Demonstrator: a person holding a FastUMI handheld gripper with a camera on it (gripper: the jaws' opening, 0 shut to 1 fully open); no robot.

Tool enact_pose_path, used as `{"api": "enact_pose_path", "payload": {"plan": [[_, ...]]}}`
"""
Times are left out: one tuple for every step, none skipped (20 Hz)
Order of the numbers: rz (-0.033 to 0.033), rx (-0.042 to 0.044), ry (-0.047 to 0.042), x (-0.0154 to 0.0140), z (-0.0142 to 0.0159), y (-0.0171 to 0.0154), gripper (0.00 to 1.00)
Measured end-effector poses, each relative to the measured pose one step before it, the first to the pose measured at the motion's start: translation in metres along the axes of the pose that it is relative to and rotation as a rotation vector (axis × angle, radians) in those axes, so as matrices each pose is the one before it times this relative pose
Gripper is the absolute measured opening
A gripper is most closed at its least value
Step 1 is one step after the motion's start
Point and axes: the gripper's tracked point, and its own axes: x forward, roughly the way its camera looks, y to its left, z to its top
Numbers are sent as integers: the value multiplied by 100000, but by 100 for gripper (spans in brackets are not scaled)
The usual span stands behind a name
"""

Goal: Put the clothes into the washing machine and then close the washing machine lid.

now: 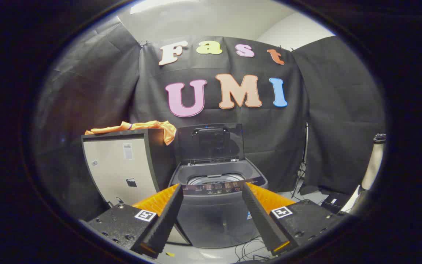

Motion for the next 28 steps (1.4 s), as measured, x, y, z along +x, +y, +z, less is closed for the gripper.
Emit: {"api": "enact_pose_path", "payload": {"plan": [[194,465,109,103,1,130,98],[393,670,413,224,-45,363,98],[76,608,-105,199,90,266,98],[17,454,-367,206,198,261,98],[310,489,-350,266,134,399,98],[552,185,-131,242,173,501,98],[625,-220,-41,355,37,504,98],[290,-545,210,373,149,450,98],[362,-599,75,528,167,616,98],[414,-380,-368,524,424,685,98],[-42,-226,-340,650,406,617,98],[247,247,-307,555,599,653,98],[1332,1026,-537,658,750,1149,98],[1213,1258,-61,673,864,1161,98],[1072,1787,-981,894,1332,1279,98],[995,1216,-455,666,1035,1043,98],[1406,927,-803,708,1212,1277,98],[509,-15,-2053,949,1693,1164,98],[3,-1144,-1966,868,1558,892,98],[-1570,-1222,-977,967,1609,681,98],[-1581,-869,436,846,1107,658,98],[-156,-3,197,879,994,892,97],[-155,189,115,916,940,952,97],[-670,229,78,1067,1055,814,97],[-1199,930,-40,1034,1010,919,97],[-706,681,608,1070,636,959,97],[497,631,1558,1017,51,1210,96],[1108,-288,1767,999,-105,1296,96]]}}
